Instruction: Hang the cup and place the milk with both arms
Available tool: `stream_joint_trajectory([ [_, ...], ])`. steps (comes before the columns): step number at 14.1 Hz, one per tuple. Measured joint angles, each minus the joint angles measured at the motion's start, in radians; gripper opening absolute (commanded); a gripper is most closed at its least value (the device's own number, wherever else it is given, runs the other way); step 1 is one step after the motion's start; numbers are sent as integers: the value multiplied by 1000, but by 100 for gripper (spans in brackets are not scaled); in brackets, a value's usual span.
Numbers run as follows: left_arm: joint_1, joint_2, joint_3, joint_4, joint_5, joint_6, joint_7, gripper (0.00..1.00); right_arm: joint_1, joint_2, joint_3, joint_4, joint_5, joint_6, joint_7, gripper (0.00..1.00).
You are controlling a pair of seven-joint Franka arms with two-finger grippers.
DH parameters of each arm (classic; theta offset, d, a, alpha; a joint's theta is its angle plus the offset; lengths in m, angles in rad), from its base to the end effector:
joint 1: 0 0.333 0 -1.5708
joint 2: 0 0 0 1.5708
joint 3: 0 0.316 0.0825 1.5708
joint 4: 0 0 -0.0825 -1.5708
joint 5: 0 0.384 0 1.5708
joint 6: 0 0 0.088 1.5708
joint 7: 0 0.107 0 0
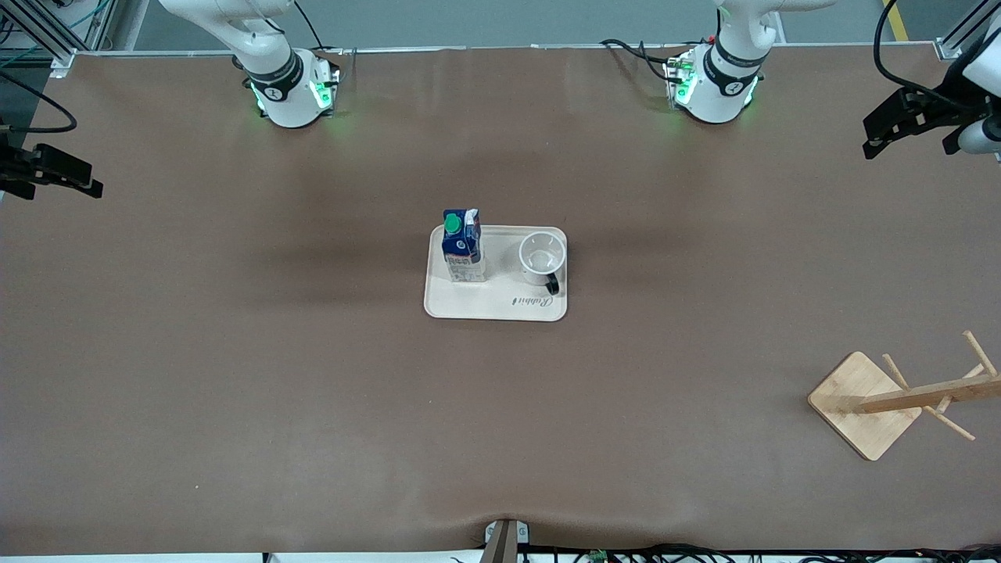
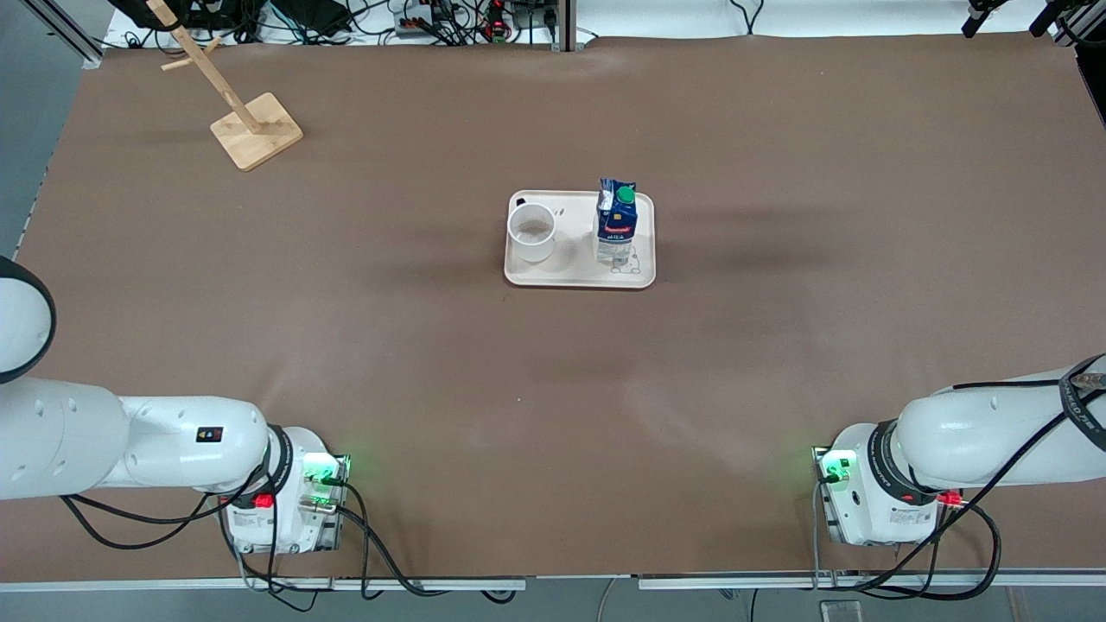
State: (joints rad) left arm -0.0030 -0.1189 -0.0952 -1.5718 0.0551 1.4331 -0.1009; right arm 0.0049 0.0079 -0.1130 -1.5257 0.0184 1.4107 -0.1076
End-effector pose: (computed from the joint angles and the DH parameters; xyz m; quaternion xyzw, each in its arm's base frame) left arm 0.5000 -0.0463 0.6749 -0.9994 -0.0052 0.0068 0.0338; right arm 0.5370 -0.0558 0.6281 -0.9981 -0.0006 0.0601 0.0153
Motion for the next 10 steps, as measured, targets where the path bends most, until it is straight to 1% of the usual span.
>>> stream_joint_trajectory([
  [5,-3,36,-89,-29,0,-4,-73,100,0,0,0,0,0,0,0,100],
  [10,3,48,-91,-35,0,-4,-76,100,0,0,0,0,0,0,0,100],
])
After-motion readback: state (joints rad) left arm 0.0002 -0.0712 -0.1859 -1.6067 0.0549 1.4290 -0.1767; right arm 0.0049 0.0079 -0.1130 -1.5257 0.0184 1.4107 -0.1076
